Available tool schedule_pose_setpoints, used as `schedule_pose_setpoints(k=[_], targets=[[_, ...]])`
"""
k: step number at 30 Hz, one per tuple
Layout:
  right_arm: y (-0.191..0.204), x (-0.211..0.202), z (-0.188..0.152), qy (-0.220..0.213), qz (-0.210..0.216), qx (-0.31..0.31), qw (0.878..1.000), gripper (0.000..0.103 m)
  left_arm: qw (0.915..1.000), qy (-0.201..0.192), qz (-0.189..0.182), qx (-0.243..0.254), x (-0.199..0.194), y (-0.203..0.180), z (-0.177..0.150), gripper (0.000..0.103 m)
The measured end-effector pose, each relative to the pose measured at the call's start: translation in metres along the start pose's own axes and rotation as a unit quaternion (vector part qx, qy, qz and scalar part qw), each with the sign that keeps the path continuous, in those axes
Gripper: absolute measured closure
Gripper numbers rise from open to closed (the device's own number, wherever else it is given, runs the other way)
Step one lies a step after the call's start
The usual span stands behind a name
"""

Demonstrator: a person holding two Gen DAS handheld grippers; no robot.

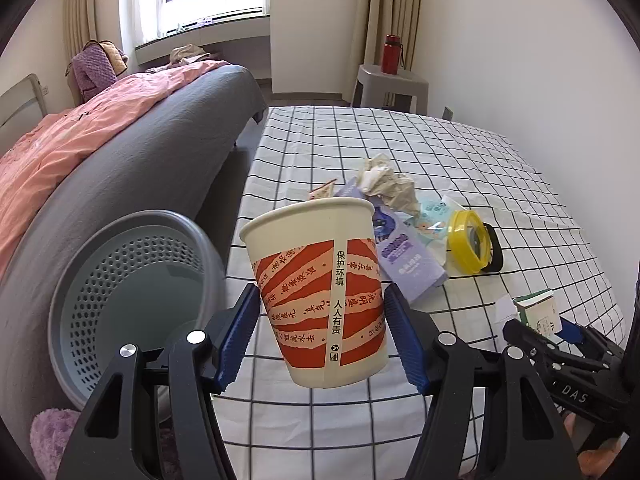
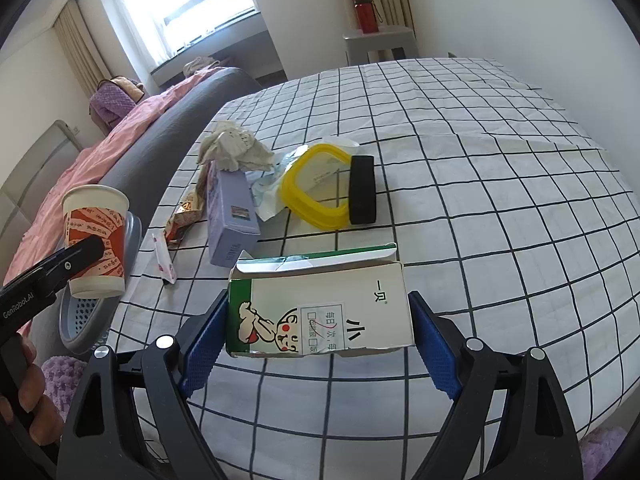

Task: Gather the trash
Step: 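Grasp the red-striped paper cup with the left tool while the right holds the carton, then carry cup and carton over the grey basket and open both tools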

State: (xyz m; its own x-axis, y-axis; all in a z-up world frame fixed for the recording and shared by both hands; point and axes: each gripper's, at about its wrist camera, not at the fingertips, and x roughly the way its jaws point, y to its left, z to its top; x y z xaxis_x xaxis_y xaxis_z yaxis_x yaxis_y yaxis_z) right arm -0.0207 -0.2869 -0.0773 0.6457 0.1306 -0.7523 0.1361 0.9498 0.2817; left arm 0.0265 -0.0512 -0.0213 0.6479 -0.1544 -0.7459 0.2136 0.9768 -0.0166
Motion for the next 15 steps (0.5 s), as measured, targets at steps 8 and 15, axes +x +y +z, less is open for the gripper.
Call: schedule_pose_setpoints(k=[8,15], targets=[[0.064,-0.007,0.004,-0.002,0.038,-0.043,0.998,0.02,0.9984,-0.017,0.049,-0.024,-0.018,0.062,-0.017,0.041],[0.143,0.012,0.01,0.014,0.086,-0.105,0.991,0.02,0.9951,-0.016,0.076,-0.06,-0.017,0.123,-0.027,0.041]])
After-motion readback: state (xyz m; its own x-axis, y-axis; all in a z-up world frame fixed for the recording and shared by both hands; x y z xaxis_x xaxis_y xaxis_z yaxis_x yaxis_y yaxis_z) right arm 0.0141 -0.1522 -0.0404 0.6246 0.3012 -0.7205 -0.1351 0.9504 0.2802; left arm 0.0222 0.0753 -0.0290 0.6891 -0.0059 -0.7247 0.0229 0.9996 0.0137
